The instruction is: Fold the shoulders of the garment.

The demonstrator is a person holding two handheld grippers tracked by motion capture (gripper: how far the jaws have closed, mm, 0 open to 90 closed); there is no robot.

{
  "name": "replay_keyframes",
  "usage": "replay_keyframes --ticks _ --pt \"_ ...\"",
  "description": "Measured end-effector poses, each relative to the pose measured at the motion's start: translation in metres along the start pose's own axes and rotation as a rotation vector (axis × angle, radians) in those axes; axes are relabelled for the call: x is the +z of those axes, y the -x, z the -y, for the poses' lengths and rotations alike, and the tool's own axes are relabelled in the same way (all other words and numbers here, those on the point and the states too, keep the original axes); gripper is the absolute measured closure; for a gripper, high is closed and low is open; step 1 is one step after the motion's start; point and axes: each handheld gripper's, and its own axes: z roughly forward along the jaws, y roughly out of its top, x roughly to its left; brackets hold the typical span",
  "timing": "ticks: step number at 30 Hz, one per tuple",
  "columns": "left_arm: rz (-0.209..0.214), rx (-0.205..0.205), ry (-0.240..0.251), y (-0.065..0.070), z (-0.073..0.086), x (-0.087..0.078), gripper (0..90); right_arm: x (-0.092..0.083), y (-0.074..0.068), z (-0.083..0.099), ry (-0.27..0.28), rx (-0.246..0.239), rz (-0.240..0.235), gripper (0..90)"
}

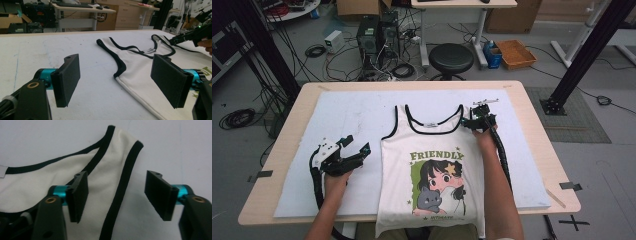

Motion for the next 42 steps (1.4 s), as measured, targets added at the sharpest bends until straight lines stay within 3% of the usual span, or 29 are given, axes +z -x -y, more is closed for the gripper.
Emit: replay_keyframes --ticks 2,3,5,6,7,9,10,12,14,16,19,20,21,22,23,25,28,31,33,35,37,42 --pt "0.001 -0.003 0.0 0.0 0.0 0.0 23.7 0.003 0.001 0.001 0.0 0.005 -0.005 44.0" --pt "0.0 -0.004 -0.001 0.0 0.0 0.0 23.7 0.003 0.0 0.0 0.012 -0.015 -0.023 55.9" --pt "-0.004 -0.006 -0.002 0.0 0.0 0.0 24.0 0.004 -0.001 0.0 0.013 -0.033 -0.031 57.8" --pt "-0.004 -0.006 -0.003 0.0 0.0 0.0 24.2 0.005 -0.006 -0.001 0.019 -0.07 -0.04 70.4" --pt "-0.005 -0.005 -0.005 0.0 0.0 0.001 24.2 0.005 -0.008 -0.001 0.021 -0.095 -0.049 70.4" --pt "-0.007 -0.009 -0.005 0.0 0.0 0.001 24.2 0.005 -0.01 -0.001 0.018 -0.111 -0.053 84.3" --pt "-0.007 -0.009 -0.005 0.0 0.0 0.001 24.3 0.004 -0.015 -0.002 0.01 -0.149 -0.048 87.6" --pt "-0.006 -0.01 -0.004 -0.001 0.0 0.001 24.2 0.004 -0.015 -0.002 0.011 -0.163 -0.058 87.9" --pt "-0.006 -0.012 -0.002 0.0 0.0 0.001 24.2 -0.007 -0.017 -0.005 0.073 -0.183 -0.118 88.2" --pt "-0.005 -0.009 -0.004 0.0 0.0 0.001 24.2 -0.011 -0.018 -0.006 0.096 -0.195 -0.131 88.2" --pt "-0.003 -0.007 -0.005 -0.001 0.0 0.001 24.3 -0.03 -0.027 -0.01 0.166 -0.285 -0.183 88.2" --pt "-0.003 -0.009 -0.003 -0.001 0.0 0.001 24.2 -0.043 -0.035 -0.009 0.193 -0.346 -0.213 88.1" --pt "-0.001 -0.009 -0.005 -0.001 0.0 0.0 24.2 -0.043 -0.035 -0.009 0.193 -0.346 -0.213 88.1" --pt "-0.002 -0.01 -0.005 -0.001 0.0 0.0 24.2 -0.054 -0.042 -0.005 0.208 -0.395 -0.235 88.2" --pt "-0.001 -0.008 -0.005 -0.001 0.0 0.0 24.2 -0.059 -0.044 -0.002 0.214 -0.414 -0.244 88.1" --pt "-0.001 -0.009 -0.004 -0.001 0.0 0.0 24.2 -0.063 -0.046 0.002 0.214 -0.426 -0.256 88.1" --pt "-0.003 -0.008 -0.003 0.0 0.0 0.001 24.2 -0.073 -0.047 0.017 0.17 -0.47 -0.273 88.1" --pt "-0.003 -0.008 -0.006 -0.001 0.0 0.0 24.3 -0.074 -0.045 0.022 0.131 -0.465 -0.28 85.6" --pt "-0.004 -0.011 -0.004 -0.001 0.0 0.001 24.5 -0.074 -0.042 0.022 0.118 -0.424 -0.268 59.2" --pt "-0.007 -0.01 -0.004 -0.001 0.0 0.001 24.6 -0.078 -0.039 0.018 0.171 -0.37 -0.258 53.9" --pt "-0.006 -0.01 -0.005 -0.001 0.0 0.001 24.6 -0.08 -0.041 0.011 0.2 -0.361 -0.252 52.8" --pt "-0.005 -0.014 -0.007 -0.001 0.0 0.001 24.7 -0.069 -0.067 -0.009 0.169 -0.47 -0.249 54.6"
